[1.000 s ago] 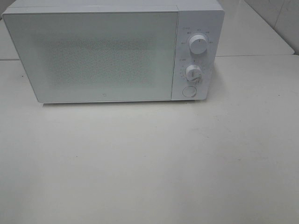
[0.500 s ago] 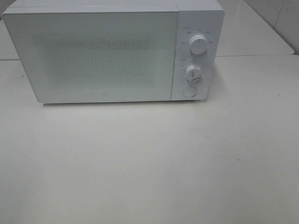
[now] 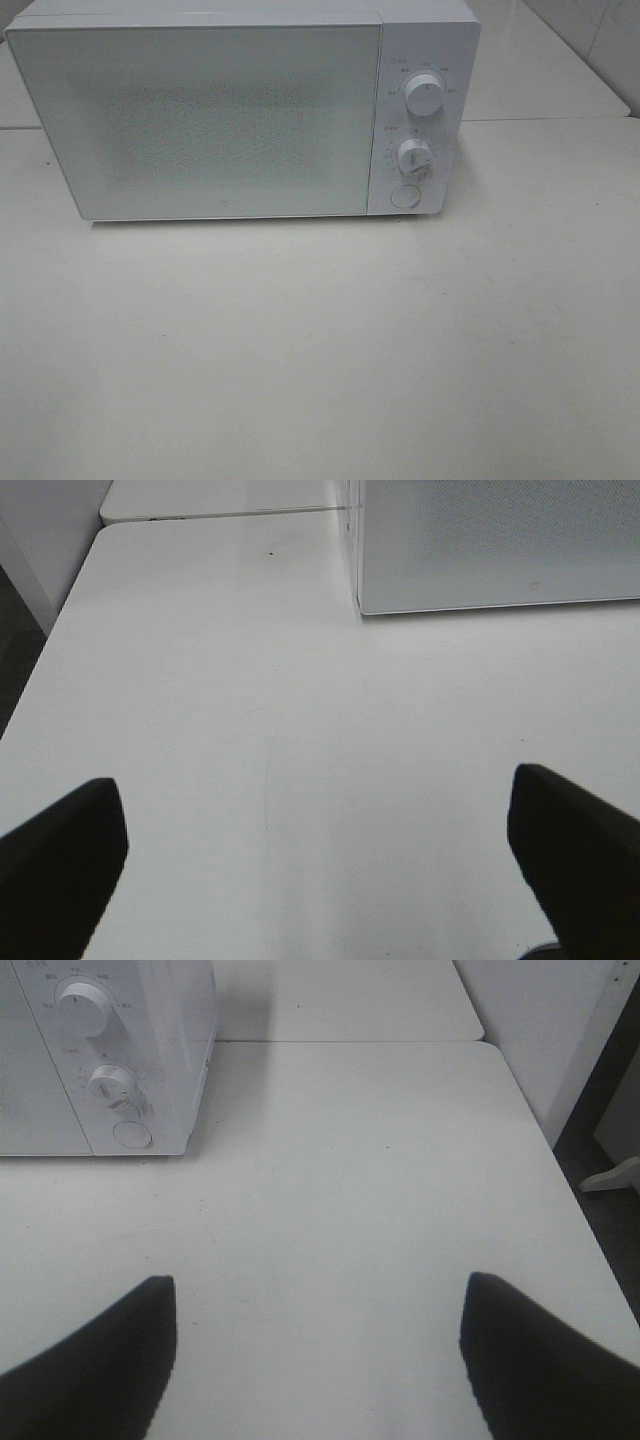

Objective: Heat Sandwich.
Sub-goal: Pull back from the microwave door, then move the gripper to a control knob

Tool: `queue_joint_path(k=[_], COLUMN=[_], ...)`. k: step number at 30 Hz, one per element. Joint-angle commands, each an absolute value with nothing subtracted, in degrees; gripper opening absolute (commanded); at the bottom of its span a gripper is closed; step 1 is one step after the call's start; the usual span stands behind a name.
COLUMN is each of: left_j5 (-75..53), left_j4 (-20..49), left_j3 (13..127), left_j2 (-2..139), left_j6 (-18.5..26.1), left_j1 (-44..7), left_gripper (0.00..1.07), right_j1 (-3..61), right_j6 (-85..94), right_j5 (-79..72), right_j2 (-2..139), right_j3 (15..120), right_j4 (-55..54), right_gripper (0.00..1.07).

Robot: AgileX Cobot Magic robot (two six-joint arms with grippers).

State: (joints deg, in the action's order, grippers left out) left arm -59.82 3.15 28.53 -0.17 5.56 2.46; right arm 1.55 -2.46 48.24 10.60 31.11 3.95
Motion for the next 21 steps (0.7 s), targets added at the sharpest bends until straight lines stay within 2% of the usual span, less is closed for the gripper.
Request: queue_joint_path(k=[1,21], left_j5=[-59.3,-59.3], left_j4=[3.2,3.2], left_j3=[28.3,28.3], left_j2=[-1.7,-1.7], left_j6=[5.6,5.6], left_j1=[2.7,2.7], left_gripper=[0.97,0.97], right_j1=[1.3,1.3], right_j6=[-2.6,-2.8], right_j5=[44.1,23.1], right_j2=[14.6,36.9], right_j3=[31.4,31.4], right_j4=[3.6,3.6], right_gripper=[0.75,0.75])
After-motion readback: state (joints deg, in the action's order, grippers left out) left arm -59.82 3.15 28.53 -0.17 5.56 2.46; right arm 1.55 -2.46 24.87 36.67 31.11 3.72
